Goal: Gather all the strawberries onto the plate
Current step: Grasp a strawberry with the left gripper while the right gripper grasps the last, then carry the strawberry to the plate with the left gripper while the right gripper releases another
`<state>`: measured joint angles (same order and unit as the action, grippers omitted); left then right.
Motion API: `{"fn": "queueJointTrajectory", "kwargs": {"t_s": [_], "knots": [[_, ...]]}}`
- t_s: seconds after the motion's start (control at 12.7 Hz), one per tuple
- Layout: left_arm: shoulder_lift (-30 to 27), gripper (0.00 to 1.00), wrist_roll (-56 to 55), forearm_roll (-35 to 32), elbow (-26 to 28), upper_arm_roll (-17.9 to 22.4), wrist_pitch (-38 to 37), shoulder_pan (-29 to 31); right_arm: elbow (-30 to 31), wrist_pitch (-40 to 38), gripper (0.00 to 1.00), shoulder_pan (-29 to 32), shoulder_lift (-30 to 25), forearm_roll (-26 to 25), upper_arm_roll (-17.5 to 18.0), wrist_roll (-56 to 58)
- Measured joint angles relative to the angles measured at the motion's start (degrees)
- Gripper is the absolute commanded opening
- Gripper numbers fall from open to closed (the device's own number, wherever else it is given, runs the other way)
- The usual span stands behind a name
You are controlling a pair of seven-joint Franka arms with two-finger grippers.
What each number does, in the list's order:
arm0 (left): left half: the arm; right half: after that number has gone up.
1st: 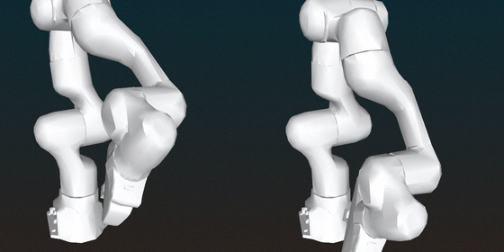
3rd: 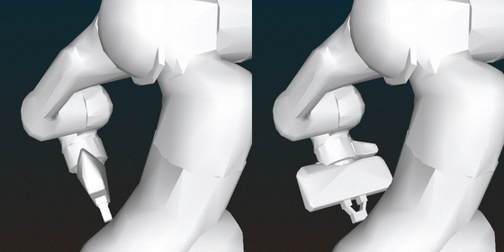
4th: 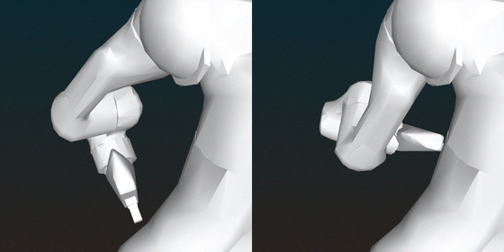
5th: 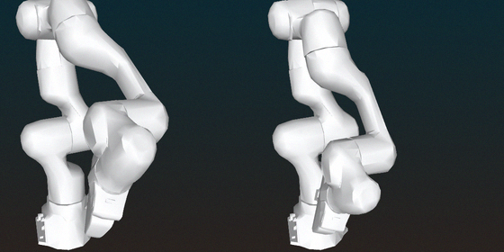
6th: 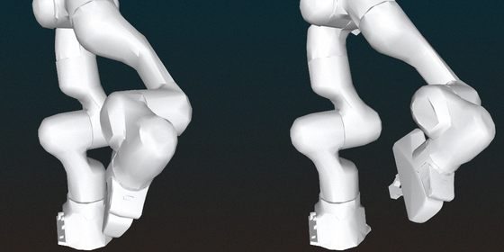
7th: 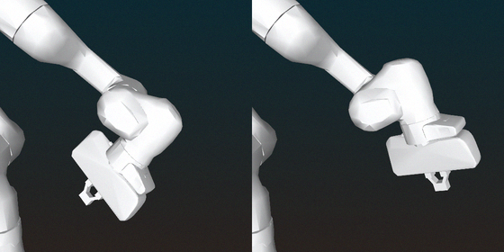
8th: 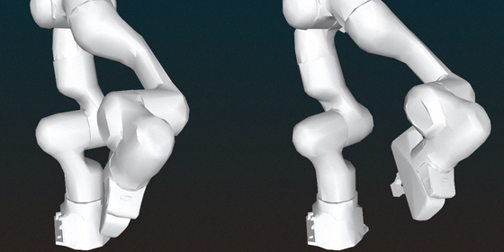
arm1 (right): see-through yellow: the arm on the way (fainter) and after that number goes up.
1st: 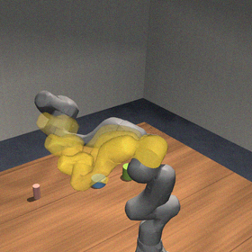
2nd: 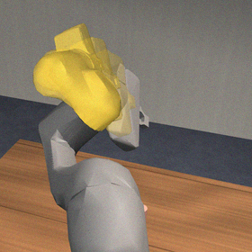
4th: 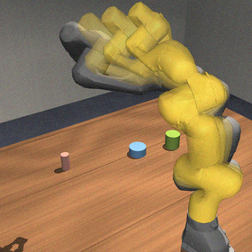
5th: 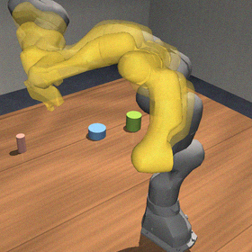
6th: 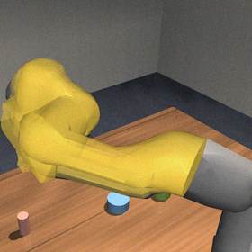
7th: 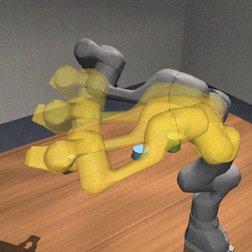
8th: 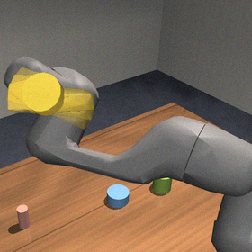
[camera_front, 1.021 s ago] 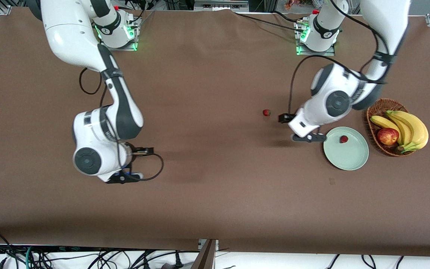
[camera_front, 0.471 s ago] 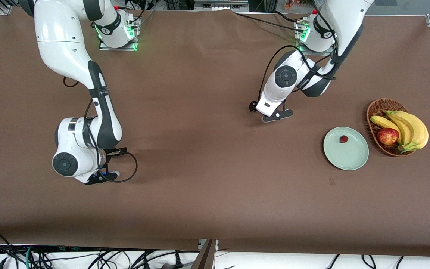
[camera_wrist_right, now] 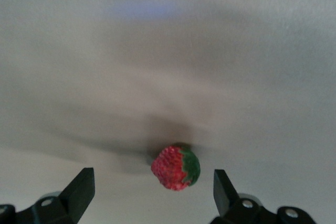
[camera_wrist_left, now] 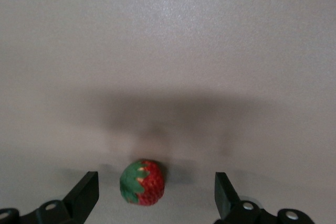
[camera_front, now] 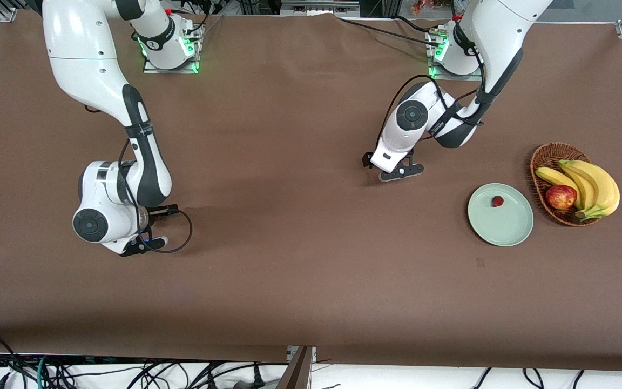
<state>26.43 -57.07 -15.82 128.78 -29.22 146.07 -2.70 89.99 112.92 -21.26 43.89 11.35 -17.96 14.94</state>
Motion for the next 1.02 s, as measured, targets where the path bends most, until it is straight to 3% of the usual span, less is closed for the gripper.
{"fn": "queueJointTrajectory", "kwargs": {"t_s": [0.08,0.16,0.31,0.39,0.55,0.79,1.02], "knots": [[0.05,0.12,0.00,-0.02,0.00,0.00,0.06,0.04,0.59,0.54,0.78,-0.01,-0.07,0.00,-0.04,0.58],[0.05,0.00,0.00,-0.02,0.00,0.00,0.07,0.04,1.15,1.45,0.58,0.00,-0.06,0.00,-0.16,1.06],[0.05,0.00,0.01,-0.05,-0.02,-0.01,0.07,0.05,1.71,2.28,0.22,0.03,-0.07,0.00,-0.34,1.41],[0.05,0.00,0.03,-0.05,-0.07,-0.01,-0.04,0.05,1.74,2.29,0.10,0.03,-0.07,0.00,-0.36,1.46],[-0.02,0.00,0.04,-0.08,-0.74,-0.01,-2.46,0.08,1.78,2.29,0.00,0.03,-0.07,0.00,-0.41,1.52],[-2.17,0.00,0.64,-0.23,-5.00,-0.02,-12.39,1.14,1.79,2.23,0.00,-0.03,-0.37,0.04,-0.41,1.53],[-5.12,0.00,13.40,-0.44,-12.25,0.05,-24.53,6.69,1.24,2.66,0.00,-1.29,-1.66,0.93,1.36,-0.80]]}}
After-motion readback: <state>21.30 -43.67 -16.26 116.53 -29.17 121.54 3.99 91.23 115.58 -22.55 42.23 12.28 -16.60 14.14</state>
